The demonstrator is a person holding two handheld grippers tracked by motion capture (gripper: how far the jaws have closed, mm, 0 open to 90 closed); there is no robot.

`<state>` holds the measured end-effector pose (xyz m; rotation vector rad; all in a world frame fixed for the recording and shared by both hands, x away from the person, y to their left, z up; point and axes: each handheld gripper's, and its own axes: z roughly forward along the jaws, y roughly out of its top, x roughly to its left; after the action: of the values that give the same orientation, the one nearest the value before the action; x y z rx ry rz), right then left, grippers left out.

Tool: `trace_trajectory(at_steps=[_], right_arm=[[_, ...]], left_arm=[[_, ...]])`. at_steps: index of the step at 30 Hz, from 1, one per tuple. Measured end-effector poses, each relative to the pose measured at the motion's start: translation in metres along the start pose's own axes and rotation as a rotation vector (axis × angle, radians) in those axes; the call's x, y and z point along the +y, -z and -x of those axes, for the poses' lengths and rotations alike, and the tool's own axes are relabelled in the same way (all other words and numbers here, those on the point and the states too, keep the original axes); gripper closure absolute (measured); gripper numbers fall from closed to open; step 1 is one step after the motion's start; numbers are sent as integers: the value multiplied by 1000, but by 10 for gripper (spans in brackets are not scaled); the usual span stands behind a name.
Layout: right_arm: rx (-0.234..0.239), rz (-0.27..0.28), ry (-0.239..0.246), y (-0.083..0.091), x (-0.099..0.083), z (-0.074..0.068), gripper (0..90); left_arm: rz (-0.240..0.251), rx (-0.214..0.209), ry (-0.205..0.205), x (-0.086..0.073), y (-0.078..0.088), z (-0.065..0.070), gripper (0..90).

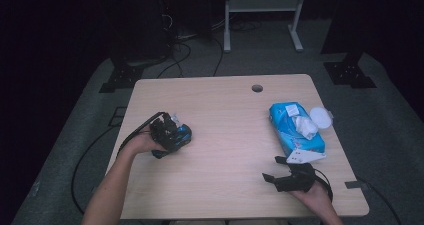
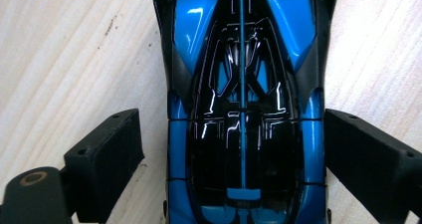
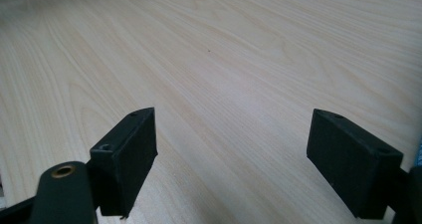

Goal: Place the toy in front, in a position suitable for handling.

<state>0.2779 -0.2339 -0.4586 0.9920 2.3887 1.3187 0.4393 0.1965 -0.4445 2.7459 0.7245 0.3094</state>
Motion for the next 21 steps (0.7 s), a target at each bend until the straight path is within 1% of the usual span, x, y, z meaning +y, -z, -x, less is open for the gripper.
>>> trace_trajectory(at_steps=[2,4,5,6,7,10,11,12,13,14,15,17,18,21], right_arm=[[1,-1,-2,0,0,0,189],[2,-1,0,0,0,0,189],[3,-2,-1,0,0,0,190],[3,-2,-1,0,0,0,190],[4,-2,0,0,0,0,191],[6,-3,-1,-1,0,0,191],[8,-3,1,-1,0,-1,191],[8,-3,1,-1,0,-1,191],[9,-5,0,-1,0,-1,190],[9,-5,0,-1,0,-1,190],[9,-5,0,-1,0,-1,191],[10,-4,2,0,0,-1,190],[10,-3,3,0,0,-1,190],[9,-1,3,0,0,0,191]], left_arm=[[-6,-15,4,-1,-2,-1,128],[-11,-20,7,-1,-2,-2,146],[-10,-33,13,-1,-2,-2,161],[-10,-33,13,-1,-2,-2,184],[-9,-56,20,-1,-2,-3,205],[-13,-68,25,-1,-2,-4,225],[-31,-76,30,0,-2,-5,228],[-31,-76,30,0,-2,-5,228],[-53,-82,24,2,-2,-6,228],[-53,-82,24,2,-2,-6,229],[-65,-86,19,4,-2,-6,229],[-67,-92,12,5,-2,-6,251],[-77,-100,24,6,-3,-7,252],[-94,-108,23,6,-3,-8,252]])
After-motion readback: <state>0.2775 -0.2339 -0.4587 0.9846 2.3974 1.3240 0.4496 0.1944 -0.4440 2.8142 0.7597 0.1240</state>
